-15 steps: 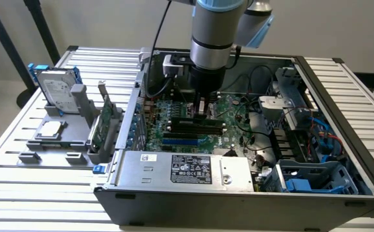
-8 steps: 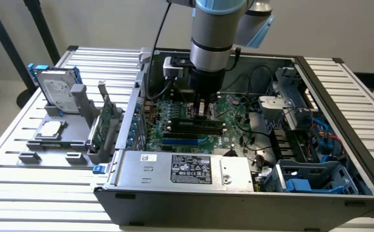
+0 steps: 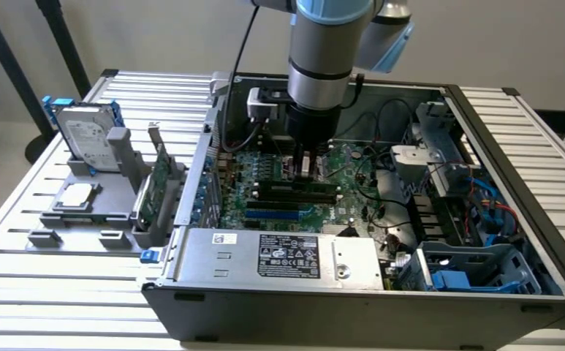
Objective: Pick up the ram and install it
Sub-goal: 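Insert the ram into the slot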
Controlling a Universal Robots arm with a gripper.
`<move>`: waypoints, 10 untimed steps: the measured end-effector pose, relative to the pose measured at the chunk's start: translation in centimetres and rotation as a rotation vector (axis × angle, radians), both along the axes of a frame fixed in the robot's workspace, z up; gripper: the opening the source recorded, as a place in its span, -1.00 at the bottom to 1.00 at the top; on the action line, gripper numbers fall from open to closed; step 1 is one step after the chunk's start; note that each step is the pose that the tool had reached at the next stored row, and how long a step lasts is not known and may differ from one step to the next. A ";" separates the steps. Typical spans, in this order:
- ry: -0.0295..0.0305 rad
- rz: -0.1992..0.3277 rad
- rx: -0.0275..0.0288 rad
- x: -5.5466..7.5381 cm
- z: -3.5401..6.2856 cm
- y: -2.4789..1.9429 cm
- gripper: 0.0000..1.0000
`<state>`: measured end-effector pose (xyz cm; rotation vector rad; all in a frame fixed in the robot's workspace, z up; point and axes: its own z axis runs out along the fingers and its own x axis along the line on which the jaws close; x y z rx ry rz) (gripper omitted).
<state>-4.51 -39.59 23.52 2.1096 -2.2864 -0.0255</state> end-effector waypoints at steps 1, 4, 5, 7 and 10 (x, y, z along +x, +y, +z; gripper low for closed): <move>-0.0001 0.001 0.0002 0.0 -0.03 -0.01 -0.73; 0.0000 0.002 0.0001 0.0 -0.08 -0.07 -0.73; 0.0000 0.003 0.0001 0.0 -0.10 -0.09 -0.73; -0.0001 0.003 0.0001 0.0 -0.12 -0.11 -0.73; 0.0001 0.005 -0.0001 0.0 -0.15 -0.13 -0.73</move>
